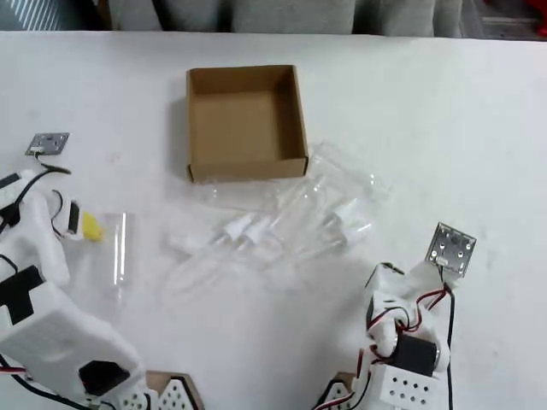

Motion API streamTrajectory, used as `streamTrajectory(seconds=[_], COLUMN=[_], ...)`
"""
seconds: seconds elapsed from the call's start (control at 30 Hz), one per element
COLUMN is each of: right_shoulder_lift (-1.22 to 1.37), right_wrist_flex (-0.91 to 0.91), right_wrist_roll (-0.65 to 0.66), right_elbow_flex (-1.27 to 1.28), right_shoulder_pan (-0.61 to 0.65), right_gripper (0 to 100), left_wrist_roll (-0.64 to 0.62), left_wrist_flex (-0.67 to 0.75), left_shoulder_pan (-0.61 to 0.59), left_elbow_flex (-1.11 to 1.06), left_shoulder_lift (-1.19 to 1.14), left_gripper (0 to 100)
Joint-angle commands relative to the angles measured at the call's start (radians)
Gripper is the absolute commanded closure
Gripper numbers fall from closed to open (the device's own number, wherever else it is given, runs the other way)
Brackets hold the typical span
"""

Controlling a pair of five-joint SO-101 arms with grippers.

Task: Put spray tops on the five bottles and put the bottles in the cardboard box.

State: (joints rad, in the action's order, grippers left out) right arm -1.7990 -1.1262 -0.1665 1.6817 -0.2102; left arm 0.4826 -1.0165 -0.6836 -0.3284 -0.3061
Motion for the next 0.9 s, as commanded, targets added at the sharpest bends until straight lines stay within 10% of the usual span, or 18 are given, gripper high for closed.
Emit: streamTrajectory(seconds=[0.0,0.23,0.87], right_shoulder_lift=[-0.002,-0.002,-0.002], right_wrist_flex=[-0.01,-0.01,-0.01], right_wrist_roll=[-0.003,-0.003,-0.003], right_elbow_flex=[0.009,0.009,0.009], right_shoulder_pan=[-0.008,-0.008,-0.01], right_gripper=[98.4,98.4,98.4], left_wrist_roll=[-0.06,-0.353,-0.293], left_wrist_flex=[-0.038,-0.06,-0.23], left_shoulder_pan=[-0.025,-0.062,-0.09], left_elbow_flex=[0.025,0.025,0.172], left_shoulder_lift=[-0.015,-0.015,-0.015], left_gripper=[98,97,65])
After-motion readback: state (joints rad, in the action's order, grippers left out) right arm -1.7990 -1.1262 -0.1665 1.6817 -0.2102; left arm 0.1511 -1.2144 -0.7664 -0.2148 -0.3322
